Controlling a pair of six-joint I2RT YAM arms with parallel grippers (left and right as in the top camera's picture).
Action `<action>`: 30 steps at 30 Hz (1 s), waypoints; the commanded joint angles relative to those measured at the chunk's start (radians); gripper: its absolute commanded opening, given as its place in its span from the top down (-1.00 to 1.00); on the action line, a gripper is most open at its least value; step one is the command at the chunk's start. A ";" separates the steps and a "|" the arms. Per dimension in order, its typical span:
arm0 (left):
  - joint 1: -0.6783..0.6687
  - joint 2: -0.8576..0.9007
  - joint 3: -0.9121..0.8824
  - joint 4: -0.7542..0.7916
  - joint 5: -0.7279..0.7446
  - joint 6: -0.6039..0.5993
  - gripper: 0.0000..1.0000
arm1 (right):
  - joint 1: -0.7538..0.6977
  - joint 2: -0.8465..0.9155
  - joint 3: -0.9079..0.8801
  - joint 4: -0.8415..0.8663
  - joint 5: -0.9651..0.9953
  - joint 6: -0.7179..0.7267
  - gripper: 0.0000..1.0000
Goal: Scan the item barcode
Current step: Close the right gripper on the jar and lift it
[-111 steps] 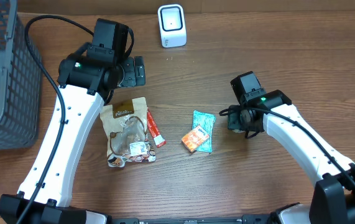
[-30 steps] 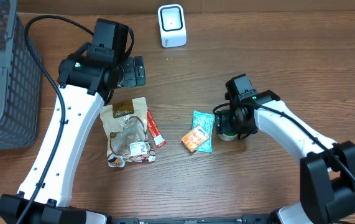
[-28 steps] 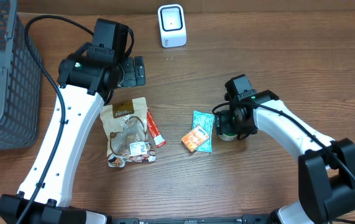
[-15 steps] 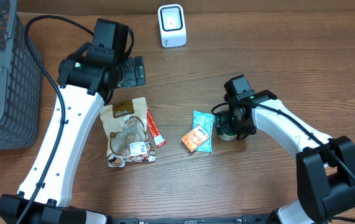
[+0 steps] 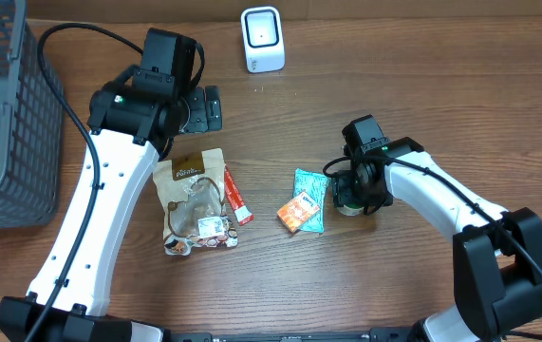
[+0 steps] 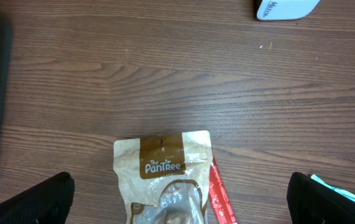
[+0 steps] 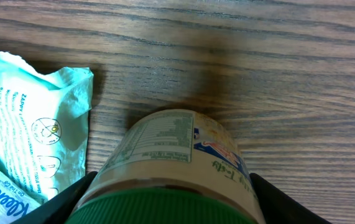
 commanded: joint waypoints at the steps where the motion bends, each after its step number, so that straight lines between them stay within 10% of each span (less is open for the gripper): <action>1: 0.002 -0.003 0.013 0.001 -0.013 0.019 -0.99 | -0.001 0.002 -0.008 -0.011 0.028 -0.004 -0.35; 30: 0.002 -0.003 0.013 0.001 -0.013 0.019 -1.00 | 0.000 0.003 -0.008 -0.003 0.035 -0.004 -0.64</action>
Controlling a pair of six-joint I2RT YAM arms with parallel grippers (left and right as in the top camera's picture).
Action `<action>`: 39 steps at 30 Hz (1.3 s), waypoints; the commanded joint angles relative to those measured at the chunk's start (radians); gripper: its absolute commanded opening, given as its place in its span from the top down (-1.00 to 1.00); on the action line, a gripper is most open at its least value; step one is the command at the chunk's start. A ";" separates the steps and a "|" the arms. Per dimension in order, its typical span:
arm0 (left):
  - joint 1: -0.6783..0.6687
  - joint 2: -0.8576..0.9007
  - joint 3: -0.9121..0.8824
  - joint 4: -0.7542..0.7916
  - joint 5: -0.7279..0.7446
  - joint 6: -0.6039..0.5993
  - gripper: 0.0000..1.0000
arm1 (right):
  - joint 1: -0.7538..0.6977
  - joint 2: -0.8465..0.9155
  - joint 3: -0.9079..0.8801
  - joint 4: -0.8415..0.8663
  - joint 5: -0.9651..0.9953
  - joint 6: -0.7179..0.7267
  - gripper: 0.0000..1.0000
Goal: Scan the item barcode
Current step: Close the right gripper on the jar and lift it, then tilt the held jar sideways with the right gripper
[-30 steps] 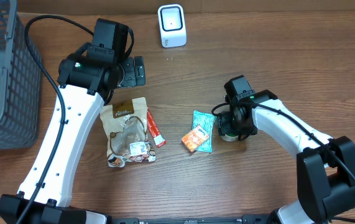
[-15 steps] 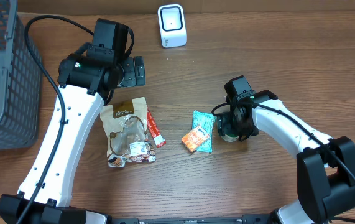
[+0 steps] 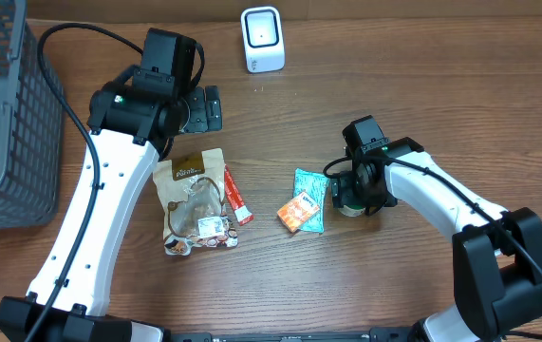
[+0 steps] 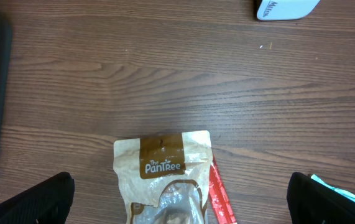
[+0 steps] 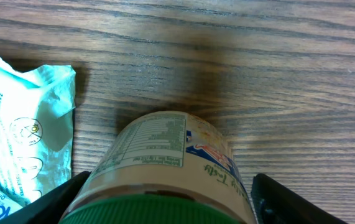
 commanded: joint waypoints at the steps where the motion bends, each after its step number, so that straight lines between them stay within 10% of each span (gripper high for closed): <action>1: 0.002 -0.003 0.013 0.001 -0.014 0.019 -0.99 | 0.000 0.003 -0.007 0.005 0.009 -0.003 -0.64; 14: 0.002 -0.003 0.013 0.001 -0.013 0.019 -1.00 | 0.000 0.003 -0.007 0.014 0.010 -0.003 -0.48; 26: 0.002 -0.003 0.013 0.001 -0.014 0.019 -1.00 | -0.034 -0.019 0.145 -0.116 -0.085 0.119 0.64; 39: 0.002 -0.003 0.013 0.001 -0.014 0.019 -0.99 | -0.069 -0.034 0.320 -0.136 -0.649 0.402 0.92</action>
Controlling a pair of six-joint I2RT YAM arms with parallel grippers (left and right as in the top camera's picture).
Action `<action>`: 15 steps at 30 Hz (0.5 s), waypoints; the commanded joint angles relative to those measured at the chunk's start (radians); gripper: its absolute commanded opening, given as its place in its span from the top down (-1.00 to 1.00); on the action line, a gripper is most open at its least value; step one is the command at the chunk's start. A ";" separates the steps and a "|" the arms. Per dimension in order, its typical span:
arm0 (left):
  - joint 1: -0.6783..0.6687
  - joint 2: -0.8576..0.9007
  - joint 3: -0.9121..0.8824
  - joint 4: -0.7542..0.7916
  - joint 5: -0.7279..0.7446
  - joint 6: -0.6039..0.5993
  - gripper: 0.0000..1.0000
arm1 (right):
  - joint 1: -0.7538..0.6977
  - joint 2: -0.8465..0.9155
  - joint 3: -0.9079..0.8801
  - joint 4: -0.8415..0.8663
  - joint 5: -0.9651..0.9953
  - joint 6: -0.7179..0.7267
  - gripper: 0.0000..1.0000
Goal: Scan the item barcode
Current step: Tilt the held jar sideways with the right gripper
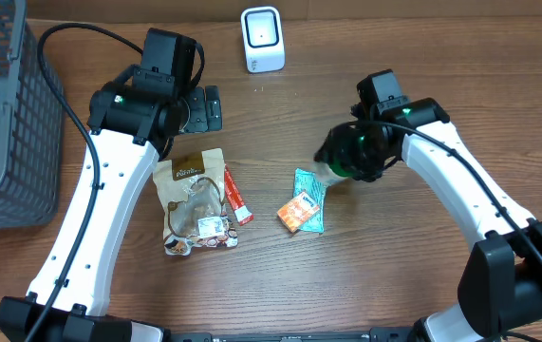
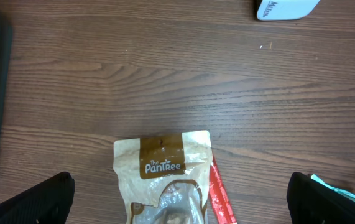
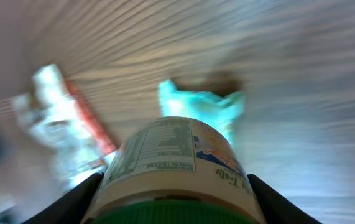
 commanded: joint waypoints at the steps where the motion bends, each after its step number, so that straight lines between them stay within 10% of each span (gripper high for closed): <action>1: 0.002 -0.003 0.013 0.001 -0.013 0.019 -0.99 | -0.007 -0.030 0.022 0.023 -0.275 0.078 0.93; 12: 0.002 -0.003 0.013 0.001 -0.013 0.019 -0.99 | -0.007 -0.030 0.022 0.050 -0.505 0.078 0.92; 15: 0.002 -0.003 0.013 0.001 -0.013 0.019 -1.00 | -0.007 -0.030 0.022 0.056 -0.541 0.078 0.63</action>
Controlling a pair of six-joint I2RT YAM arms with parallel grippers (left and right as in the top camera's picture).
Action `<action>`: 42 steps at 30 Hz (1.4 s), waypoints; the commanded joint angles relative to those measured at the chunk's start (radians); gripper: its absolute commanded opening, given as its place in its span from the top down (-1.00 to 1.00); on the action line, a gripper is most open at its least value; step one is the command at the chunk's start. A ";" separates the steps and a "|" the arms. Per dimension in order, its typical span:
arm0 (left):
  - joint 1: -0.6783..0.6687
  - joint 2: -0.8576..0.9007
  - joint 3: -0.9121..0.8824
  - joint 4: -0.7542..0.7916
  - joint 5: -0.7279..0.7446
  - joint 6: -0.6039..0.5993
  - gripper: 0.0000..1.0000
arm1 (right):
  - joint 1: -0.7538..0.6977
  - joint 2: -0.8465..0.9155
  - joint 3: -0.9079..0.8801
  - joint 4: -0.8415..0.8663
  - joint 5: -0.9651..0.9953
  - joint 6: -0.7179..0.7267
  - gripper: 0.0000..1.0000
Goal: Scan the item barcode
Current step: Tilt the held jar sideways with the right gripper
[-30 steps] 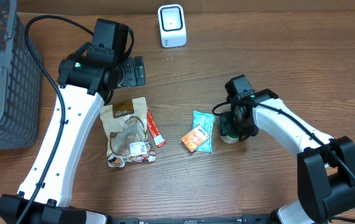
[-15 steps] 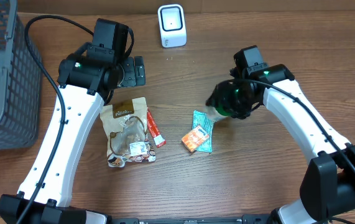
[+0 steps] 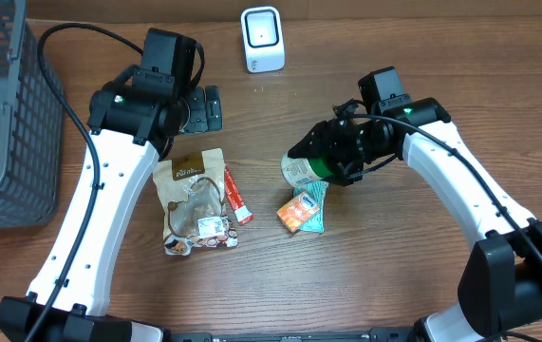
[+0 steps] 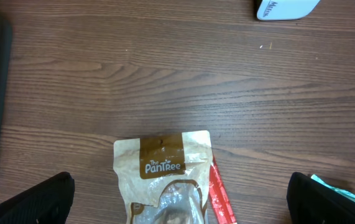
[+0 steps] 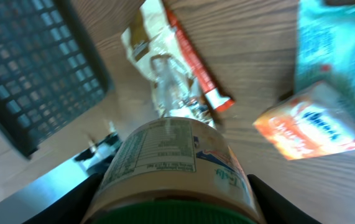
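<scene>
A jar [image 3: 301, 170] with a green lid and a printed label hangs tipped on its side above the table, its bottom pointing left. My right gripper [image 3: 335, 160] is shut on it near the lid. In the right wrist view the jar [image 5: 176, 163] fills the lower middle, with a dark finger on each side. The white scanner [image 3: 262, 39] stands at the table's far edge and shows in the left wrist view's top right corner [image 4: 286, 8]. My left gripper [image 4: 180, 202] hangs open above the PanTree bag, holding nothing.
A brown PanTree snack bag [image 3: 195, 201] and a red stick pack [image 3: 236, 198] lie at centre left. A teal tissue pack [image 3: 312, 197] and a small orange box [image 3: 297, 212] lie under the jar. A grey mesh basket [image 3: 5, 114] stands at the left edge.
The right gripper has tipped the jar further over and carried it a little to the left. It now hangs over the teal pack's left end. The left arm has not moved.
The jar first stood upright on the table right of the teal pack, with my right gripper's fingers around it. It was still there a second later. Then it was off the table above the pack, and now it is tipped sideways. The left arm stayed still throughout.
</scene>
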 commanded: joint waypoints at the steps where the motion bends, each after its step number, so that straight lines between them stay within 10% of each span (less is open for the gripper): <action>1: 0.002 -0.003 0.013 0.001 -0.013 0.019 -0.99 | -0.003 -0.030 0.022 0.013 -0.114 0.002 0.58; 12: 0.002 -0.003 0.013 0.001 -0.013 0.019 -0.99 | -0.003 -0.030 0.022 0.014 -0.114 0.002 0.43; 14: 0.002 -0.003 0.013 0.001 -0.013 0.019 -0.99 | -0.003 -0.030 0.022 0.029 -0.114 0.002 0.91; 16: 0.002 -0.003 0.013 0.001 -0.013 0.019 -1.00 | -0.003 -0.030 0.022 0.037 -0.114 0.002 0.93; 26: 0.002 -0.003 0.013 0.001 -0.013 0.019 -1.00 | -0.003 -0.030 0.022 0.031 -0.114 0.329 0.93; 42: 0.002 -0.003 0.013 0.001 -0.013 0.019 -0.99 | -0.003 -0.030 0.022 0.055 -0.295 0.354 0.73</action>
